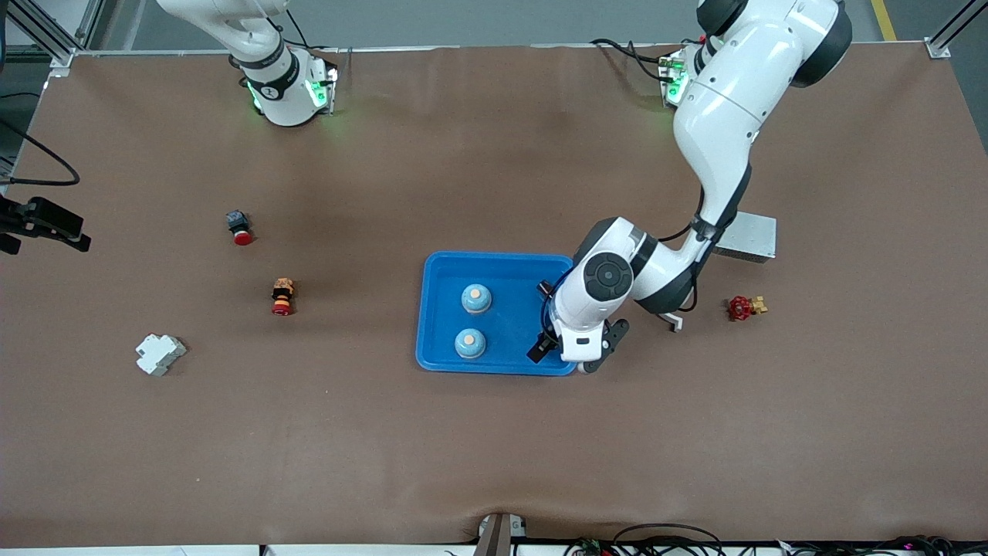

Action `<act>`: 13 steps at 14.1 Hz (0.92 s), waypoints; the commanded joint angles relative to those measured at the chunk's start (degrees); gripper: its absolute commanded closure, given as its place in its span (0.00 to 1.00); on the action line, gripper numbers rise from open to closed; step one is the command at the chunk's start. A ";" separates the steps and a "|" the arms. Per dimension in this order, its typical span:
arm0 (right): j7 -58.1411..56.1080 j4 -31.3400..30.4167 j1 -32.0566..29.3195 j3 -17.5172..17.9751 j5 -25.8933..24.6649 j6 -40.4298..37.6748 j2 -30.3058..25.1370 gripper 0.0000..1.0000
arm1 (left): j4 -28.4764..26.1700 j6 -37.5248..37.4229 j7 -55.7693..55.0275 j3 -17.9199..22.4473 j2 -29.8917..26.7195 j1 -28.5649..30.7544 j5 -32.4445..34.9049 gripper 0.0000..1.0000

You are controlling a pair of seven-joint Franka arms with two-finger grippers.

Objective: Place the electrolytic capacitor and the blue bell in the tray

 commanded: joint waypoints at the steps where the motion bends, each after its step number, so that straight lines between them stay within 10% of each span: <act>1: 1.52 -1.60 -0.78 1.02 -0.97 0.65 -1.62 0.00 | -0.59 -6.38 2.93 0.90 -3.89 0.07 0.66 0.00; 8: 1.43 -1.60 -1.65 0.93 -1.06 0.22 -1.96 0.00 | -2.08 -21.40 17.25 0.72 -11.62 3.23 1.63 0.00; 13: 1.70 -1.52 -2.19 1.02 -0.97 -1.89 -3.11 0.00 | -13.66 -23.36 26.75 0.19 -22.86 9.47 1.02 0.00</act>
